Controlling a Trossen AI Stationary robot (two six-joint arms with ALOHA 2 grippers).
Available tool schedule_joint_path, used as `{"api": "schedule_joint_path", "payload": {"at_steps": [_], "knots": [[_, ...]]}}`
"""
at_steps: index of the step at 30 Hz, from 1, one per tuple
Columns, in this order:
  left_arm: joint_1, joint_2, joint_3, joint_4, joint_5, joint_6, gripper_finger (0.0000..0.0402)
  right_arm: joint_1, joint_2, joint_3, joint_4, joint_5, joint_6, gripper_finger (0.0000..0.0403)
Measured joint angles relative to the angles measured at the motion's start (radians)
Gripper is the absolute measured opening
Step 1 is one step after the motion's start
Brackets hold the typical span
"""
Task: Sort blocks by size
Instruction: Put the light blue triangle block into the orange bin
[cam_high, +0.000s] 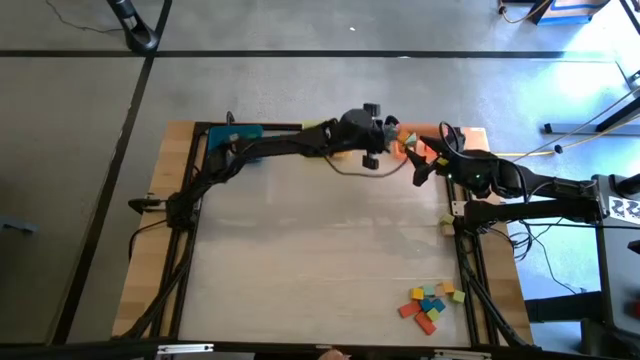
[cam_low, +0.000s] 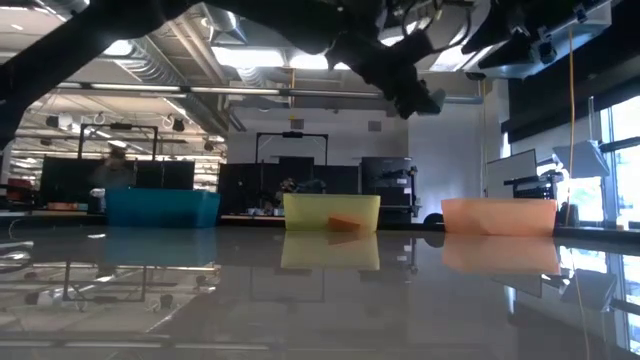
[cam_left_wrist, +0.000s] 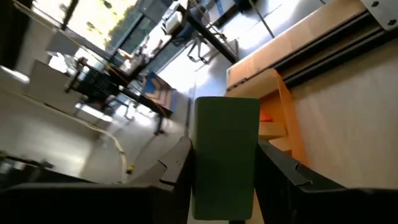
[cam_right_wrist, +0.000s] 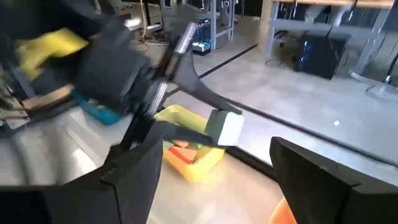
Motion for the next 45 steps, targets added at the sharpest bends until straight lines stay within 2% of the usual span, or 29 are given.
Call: {"api": "schedule_joint_path", "payload": {"at_steps": [5,13,17,22,29,38,41,45], "knots": [[-0.047,-0.004,-0.015,0.054,-0.081,0.113,0.0116,0.000,0.026,0.000,-0.002,-0.020,0.062,0.0296],[-0.089,-0.004,-0.015,0.102,-0.102,0.194,0.0116,0.000,0.051,0.000,0.001,-0.038,0.068,0.0296],[-0.101,-0.004,-0.015,0.101,-0.103,0.197,0.0118,0.000,0.063,0.000,-0.001,0.004,0.069,0.0296],[-0.119,-0.004,-0.015,0.114,-0.104,0.209,0.0133,0.000,0.080,0.000,-0.001,0.007,0.069,0.0296],[-0.148,-0.004,-0.015,0.122,-0.109,0.254,0.0122,-0.001,0.115,0.000,0.007,0.033,0.071,0.0296],[-0.184,-0.004,-0.015,0.155,-0.119,0.305,0.0127,0.000,0.133,0.000,0.022,0.032,0.076,0.0294],[-0.187,-0.002,-0.015,0.166,-0.128,0.316,0.0128,0.000,0.133,0.000,0.022,0.024,0.079,0.0279],[-0.187,-0.002,-0.015,0.171,-0.127,0.320,0.0128,0.000,0.134,0.001,0.026,0.012,0.081,0.0227]]}}
